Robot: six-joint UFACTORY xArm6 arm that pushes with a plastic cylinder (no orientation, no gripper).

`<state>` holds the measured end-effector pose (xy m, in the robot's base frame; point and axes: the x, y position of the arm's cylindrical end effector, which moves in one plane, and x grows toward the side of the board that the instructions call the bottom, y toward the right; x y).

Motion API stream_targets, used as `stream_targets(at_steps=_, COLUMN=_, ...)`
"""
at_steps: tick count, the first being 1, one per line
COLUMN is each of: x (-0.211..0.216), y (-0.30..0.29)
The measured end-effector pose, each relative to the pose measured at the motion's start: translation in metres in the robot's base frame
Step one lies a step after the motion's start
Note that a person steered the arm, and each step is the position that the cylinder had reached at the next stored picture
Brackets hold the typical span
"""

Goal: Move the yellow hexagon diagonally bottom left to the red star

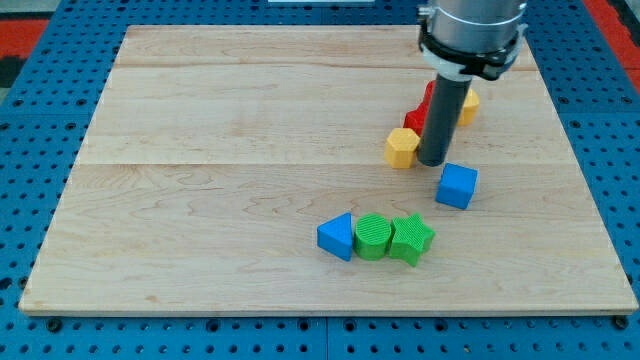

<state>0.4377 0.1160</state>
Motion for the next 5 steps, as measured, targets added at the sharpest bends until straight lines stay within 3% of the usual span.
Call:
stream_targets(at_steps=3, x=0.006, y=-0.004)
stream_targets(at_steps=5, x=0.063, y=-0.020)
